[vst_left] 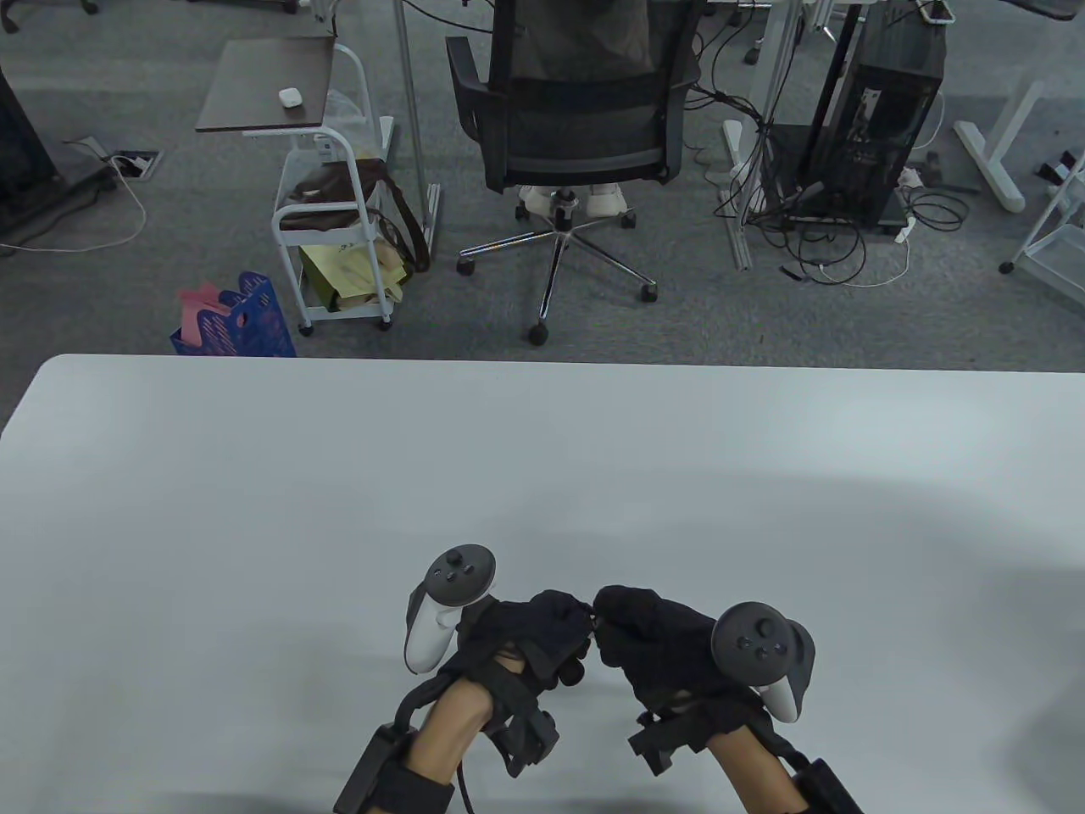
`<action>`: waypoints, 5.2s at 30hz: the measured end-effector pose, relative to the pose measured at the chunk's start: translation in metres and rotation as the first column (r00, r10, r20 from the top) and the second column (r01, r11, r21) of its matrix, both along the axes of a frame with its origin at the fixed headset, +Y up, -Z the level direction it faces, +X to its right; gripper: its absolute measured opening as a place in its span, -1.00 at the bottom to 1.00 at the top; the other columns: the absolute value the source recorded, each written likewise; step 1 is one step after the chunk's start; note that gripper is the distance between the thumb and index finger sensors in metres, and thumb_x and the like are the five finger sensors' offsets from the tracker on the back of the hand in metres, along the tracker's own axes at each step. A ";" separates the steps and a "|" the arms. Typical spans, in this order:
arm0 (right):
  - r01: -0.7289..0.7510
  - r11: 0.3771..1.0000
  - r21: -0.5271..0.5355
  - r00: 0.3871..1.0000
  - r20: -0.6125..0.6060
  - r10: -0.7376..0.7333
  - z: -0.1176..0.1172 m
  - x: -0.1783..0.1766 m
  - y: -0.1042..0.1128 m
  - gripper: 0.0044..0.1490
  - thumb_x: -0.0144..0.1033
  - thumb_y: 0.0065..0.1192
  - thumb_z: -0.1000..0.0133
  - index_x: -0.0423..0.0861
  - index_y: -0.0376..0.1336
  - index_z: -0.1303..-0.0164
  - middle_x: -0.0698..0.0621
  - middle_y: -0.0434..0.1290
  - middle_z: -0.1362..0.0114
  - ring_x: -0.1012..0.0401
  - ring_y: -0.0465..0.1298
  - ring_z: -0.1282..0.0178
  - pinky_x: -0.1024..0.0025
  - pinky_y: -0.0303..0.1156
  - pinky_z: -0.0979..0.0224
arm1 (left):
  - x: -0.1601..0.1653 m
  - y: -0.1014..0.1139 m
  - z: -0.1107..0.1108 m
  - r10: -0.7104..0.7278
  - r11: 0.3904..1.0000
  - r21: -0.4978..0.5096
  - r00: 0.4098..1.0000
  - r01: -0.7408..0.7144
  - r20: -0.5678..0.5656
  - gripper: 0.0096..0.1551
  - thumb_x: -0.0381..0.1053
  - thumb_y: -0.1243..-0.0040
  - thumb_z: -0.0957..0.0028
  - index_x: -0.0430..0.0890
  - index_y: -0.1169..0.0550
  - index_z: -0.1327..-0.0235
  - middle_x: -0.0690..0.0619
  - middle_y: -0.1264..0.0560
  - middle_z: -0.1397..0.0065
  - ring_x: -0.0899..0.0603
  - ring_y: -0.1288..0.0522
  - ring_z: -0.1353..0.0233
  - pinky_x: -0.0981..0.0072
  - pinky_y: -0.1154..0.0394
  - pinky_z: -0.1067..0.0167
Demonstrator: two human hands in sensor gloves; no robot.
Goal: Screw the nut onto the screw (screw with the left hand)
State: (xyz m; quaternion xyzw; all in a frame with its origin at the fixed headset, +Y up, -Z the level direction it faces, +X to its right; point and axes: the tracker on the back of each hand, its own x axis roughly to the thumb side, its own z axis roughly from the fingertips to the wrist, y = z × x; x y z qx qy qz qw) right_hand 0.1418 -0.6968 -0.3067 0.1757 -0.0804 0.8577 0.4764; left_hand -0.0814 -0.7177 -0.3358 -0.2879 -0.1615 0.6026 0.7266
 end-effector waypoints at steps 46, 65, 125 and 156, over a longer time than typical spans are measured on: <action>0.020 1.000 -0.011 1.000 0.002 -0.020 0.000 0.001 0.000 -0.44 -0.22 0.57 0.17 -0.05 0.44 -0.04 -0.04 0.67 -0.06 0.11 0.83 0.24 0.24 0.81 0.16 | 0.000 0.002 0.000 -0.018 0.999 0.041 0.999 0.019 -0.030 -0.39 -0.01 -0.14 0.01 -0.28 -0.41 -0.25 -0.33 -0.44 -0.23 -0.38 -0.55 -0.01 -0.20 -0.42 0.03; 0.024 1.000 -0.012 1.000 0.008 -0.024 -0.001 0.002 0.000 -0.44 -0.22 0.56 0.17 -0.06 0.44 -0.05 -0.04 0.67 -0.06 0.12 0.83 0.25 0.24 0.81 0.16 | -0.001 0.002 0.000 -0.035 0.998 0.059 0.998 0.039 -0.061 -0.39 0.01 -0.17 0.02 -0.31 -0.52 -0.20 -0.37 -0.50 -0.19 -0.41 -0.57 0.02 -0.23 -0.43 0.06; 0.056 0.998 -0.010 0.998 0.035 -0.055 0.000 0.004 0.002 -0.44 -0.21 0.56 0.16 -0.06 0.44 -0.04 -0.04 0.68 -0.05 0.13 0.83 0.26 0.25 0.82 0.18 | 0.001 0.009 0.002 -0.044 0.995 0.094 0.999 0.046 -0.027 -0.36 -0.01 -0.16 0.02 -0.26 -0.38 -0.29 -0.32 -0.45 -0.22 -0.36 -0.56 0.01 -0.19 -0.43 0.04; -0.027 0.999 0.021 0.998 0.052 0.026 -0.002 0.007 0.000 -0.34 -0.12 0.52 0.16 -0.08 0.42 -0.14 -0.09 0.65 -0.14 0.06 0.81 0.18 0.16 0.78 0.10 | -0.075 -0.012 -0.029 -0.916 0.101 0.005 0.095 0.995 -0.391 -0.48 -0.16 -0.23 0.07 -0.22 -0.58 -0.19 -0.30 -0.56 -0.16 -0.34 -0.62 0.02 -0.19 -0.49 0.01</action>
